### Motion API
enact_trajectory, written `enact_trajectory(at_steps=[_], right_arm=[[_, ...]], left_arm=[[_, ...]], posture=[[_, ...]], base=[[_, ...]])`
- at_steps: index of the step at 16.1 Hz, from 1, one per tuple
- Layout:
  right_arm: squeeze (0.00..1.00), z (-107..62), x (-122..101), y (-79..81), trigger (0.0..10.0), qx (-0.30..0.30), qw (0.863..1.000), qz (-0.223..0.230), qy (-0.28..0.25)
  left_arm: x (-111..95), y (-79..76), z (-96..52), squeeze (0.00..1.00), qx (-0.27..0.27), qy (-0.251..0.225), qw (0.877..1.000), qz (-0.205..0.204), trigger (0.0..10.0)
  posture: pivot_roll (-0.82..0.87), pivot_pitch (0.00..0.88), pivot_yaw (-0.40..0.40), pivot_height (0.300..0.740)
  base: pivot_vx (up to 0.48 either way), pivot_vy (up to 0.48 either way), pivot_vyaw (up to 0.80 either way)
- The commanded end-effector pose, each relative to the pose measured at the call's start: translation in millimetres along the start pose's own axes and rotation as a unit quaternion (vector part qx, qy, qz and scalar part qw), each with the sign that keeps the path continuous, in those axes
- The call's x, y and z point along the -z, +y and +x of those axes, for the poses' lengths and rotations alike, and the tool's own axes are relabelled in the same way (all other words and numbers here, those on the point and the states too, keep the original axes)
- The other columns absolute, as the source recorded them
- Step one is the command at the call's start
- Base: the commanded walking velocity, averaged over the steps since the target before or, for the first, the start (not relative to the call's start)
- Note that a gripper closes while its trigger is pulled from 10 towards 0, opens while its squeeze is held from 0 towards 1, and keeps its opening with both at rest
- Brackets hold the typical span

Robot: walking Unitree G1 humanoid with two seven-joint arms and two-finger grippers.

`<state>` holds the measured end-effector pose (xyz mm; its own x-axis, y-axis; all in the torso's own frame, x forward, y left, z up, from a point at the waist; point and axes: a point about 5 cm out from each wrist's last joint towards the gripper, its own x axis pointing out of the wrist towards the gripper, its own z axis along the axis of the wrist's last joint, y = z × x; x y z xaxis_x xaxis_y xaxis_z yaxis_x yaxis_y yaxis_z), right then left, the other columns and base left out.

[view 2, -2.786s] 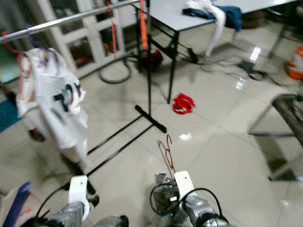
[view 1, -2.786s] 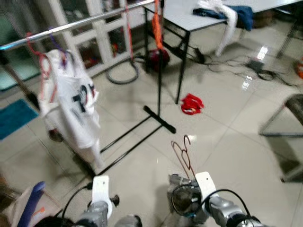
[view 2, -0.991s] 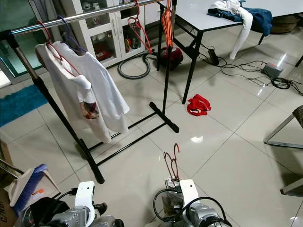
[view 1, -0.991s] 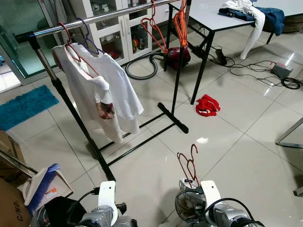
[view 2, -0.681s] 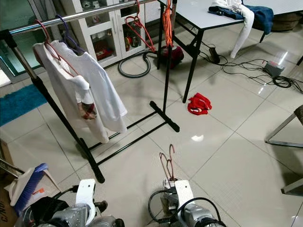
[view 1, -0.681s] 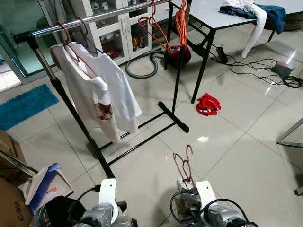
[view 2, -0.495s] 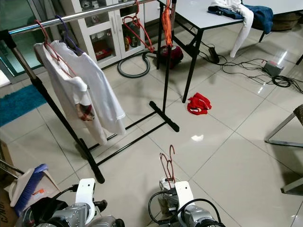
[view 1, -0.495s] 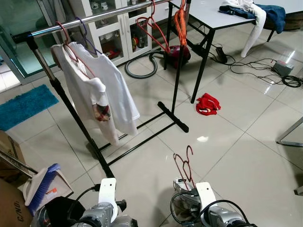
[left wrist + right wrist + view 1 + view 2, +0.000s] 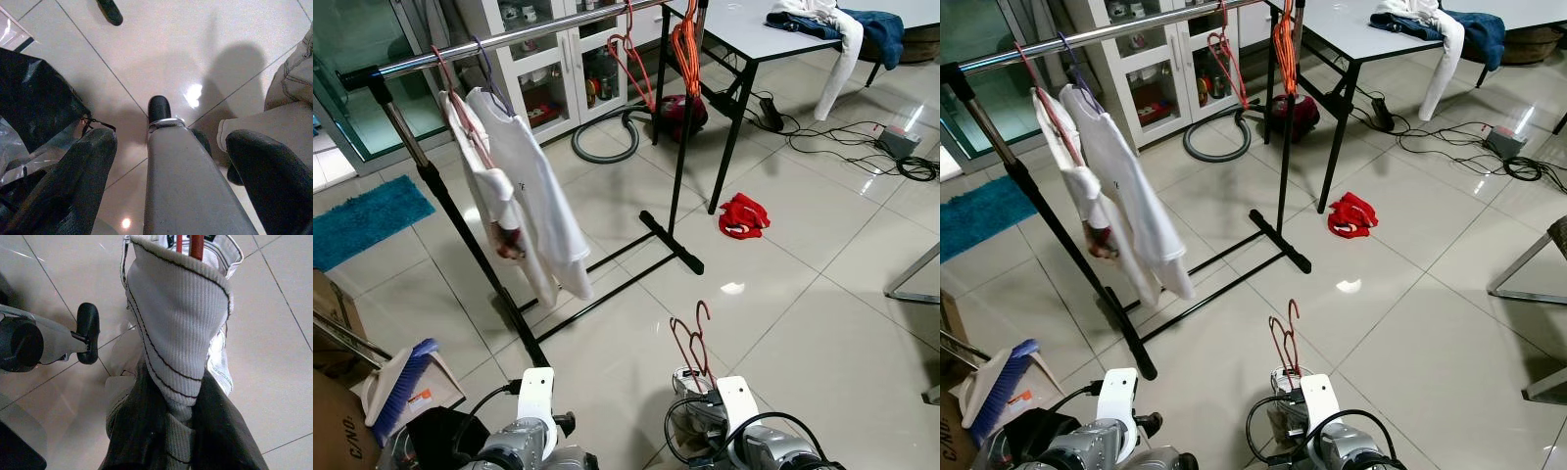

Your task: Hang hanger

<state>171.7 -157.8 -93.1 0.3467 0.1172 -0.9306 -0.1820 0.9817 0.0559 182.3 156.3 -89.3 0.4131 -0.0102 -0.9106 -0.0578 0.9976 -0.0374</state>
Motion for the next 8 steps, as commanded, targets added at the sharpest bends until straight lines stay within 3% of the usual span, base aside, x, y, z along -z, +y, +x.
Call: enact_trajectory(at_steps=[1, 8], right_arm=[[0.00, 0.4, -2.5, 3.0, 10.0, -0.001, 1.000, -0.004, 0.003], [0.00, 0.6, -2.9, 4.0, 10.0, -0.002, 1.000, 0.003, 0.000]], left_arm=[[-3.8, 2.6, -0.2, 0.00, -0.002, -0.004, 1.000, 0.007, 10.0], [-4.9, 3.9, -0.3, 0.00, -0.003, -0.006, 1.000, 0.007, 10.0]], posture=[[-0.08, 0.000, 0.053, 0.740], [-0.09, 0.000, 0.059, 0.740]], base=[[0.000, 0.000, 0.00], [0.000, 0.000, 0.00]])
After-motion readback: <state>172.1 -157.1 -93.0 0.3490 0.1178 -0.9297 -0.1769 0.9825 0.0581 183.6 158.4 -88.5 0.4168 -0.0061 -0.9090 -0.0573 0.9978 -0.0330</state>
